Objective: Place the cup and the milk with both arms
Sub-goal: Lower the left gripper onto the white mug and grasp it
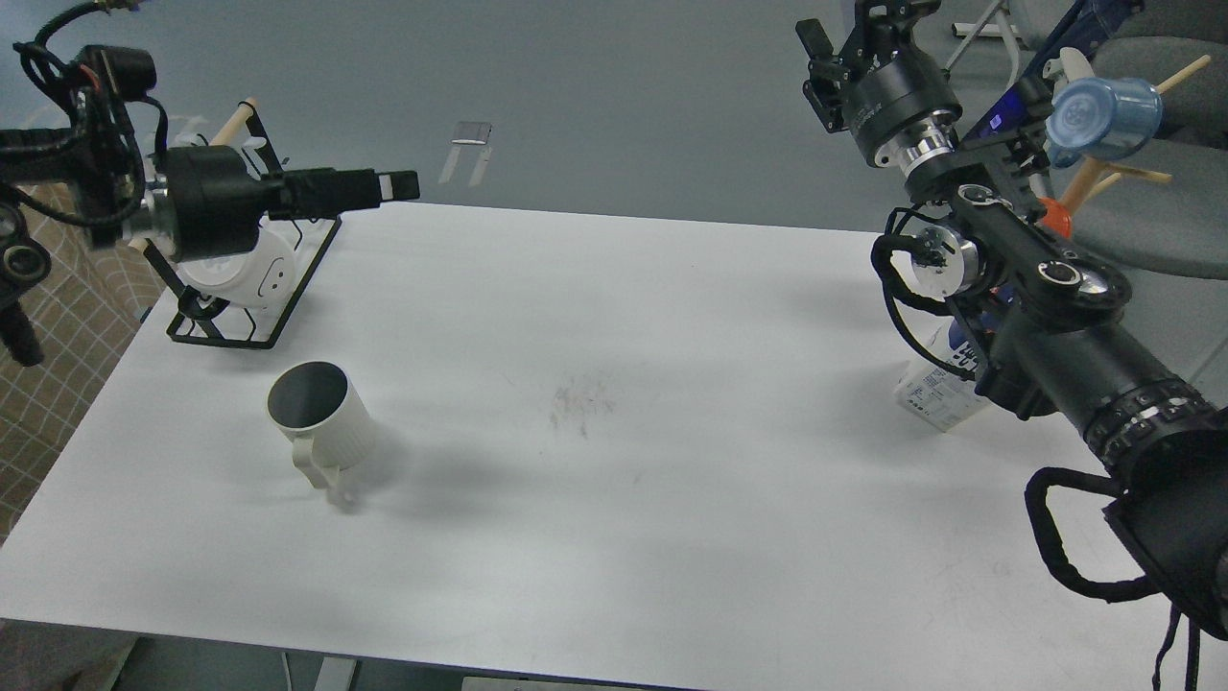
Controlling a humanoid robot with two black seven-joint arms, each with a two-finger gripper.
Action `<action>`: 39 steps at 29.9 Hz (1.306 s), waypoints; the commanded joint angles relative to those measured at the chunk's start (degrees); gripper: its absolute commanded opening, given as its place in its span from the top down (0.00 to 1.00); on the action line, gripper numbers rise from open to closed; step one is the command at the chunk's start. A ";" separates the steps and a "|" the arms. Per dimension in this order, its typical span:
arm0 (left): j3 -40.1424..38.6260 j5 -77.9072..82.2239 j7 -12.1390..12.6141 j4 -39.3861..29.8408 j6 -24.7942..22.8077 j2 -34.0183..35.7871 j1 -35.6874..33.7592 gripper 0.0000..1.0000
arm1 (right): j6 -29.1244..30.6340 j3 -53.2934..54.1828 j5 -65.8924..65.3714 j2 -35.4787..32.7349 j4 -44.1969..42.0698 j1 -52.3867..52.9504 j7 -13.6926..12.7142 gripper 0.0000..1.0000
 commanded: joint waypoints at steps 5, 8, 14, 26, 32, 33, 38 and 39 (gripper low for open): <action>7.28 11.94 -0.66 3.06 0.00 1.99 0.18 0.01 | -0.02 -0.26 0.00 0.02 0.61 0.05 0.00 0.01; 8.68 11.94 -0.66 5.43 0.00 1.81 2.19 0.01 | -0.02 -0.26 0.00 0.11 0.70 0.05 0.00 0.01; 9.39 11.24 -0.66 13.25 0.00 -3.45 3.96 0.01 | -0.02 -0.26 0.00 0.11 0.70 -0.04 0.00 0.01; 9.48 6.84 -0.66 13.97 0.00 -4.25 4.75 0.05 | -0.02 -0.35 -0.09 0.19 0.70 -0.04 0.00 0.01; 9.83 6.84 -0.66 13.97 0.00 -4.25 4.93 0.17 | -0.11 -0.35 -0.09 0.11 0.70 -0.04 0.00 0.01; 9.83 6.93 -0.66 13.97 0.00 -4.25 5.01 0.22 | -0.11 -0.35 -0.09 0.11 0.70 -0.04 0.00 0.01; 10.35 7.19 -0.66 13.97 0.00 -4.34 5.10 0.53 | -0.11 -0.35 -0.09 0.11 0.70 -0.13 0.00 0.01; 10.53 7.10 -0.66 13.97 0.00 -4.34 5.10 0.53 | -0.11 -0.35 -0.09 0.11 0.70 -0.13 0.00 0.01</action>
